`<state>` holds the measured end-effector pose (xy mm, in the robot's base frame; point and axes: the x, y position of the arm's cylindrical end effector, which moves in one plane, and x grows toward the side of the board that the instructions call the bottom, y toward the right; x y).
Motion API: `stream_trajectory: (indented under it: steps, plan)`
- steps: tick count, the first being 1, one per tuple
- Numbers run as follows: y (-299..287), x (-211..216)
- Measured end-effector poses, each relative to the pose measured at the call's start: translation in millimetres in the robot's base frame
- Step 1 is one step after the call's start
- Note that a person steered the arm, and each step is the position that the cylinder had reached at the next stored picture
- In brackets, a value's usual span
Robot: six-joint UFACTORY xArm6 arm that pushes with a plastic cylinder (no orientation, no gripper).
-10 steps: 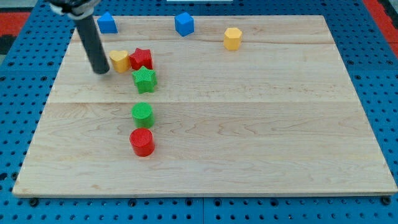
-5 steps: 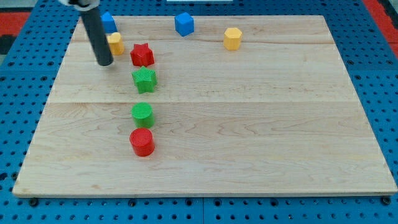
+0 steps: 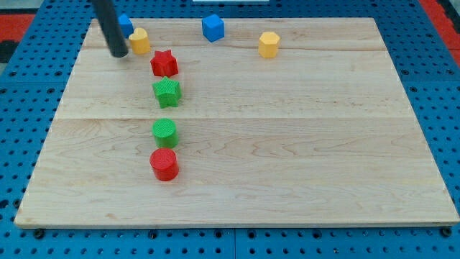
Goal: Place the yellow heart horizontal to the blue triangle
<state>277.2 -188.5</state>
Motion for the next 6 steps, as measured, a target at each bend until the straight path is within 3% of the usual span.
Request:
stream_trajectory:
  steps: [2,5,6]
  plan:
    - [53.6,-26.6]
    - [251.9,16.1]
    - [292.7,9.3]
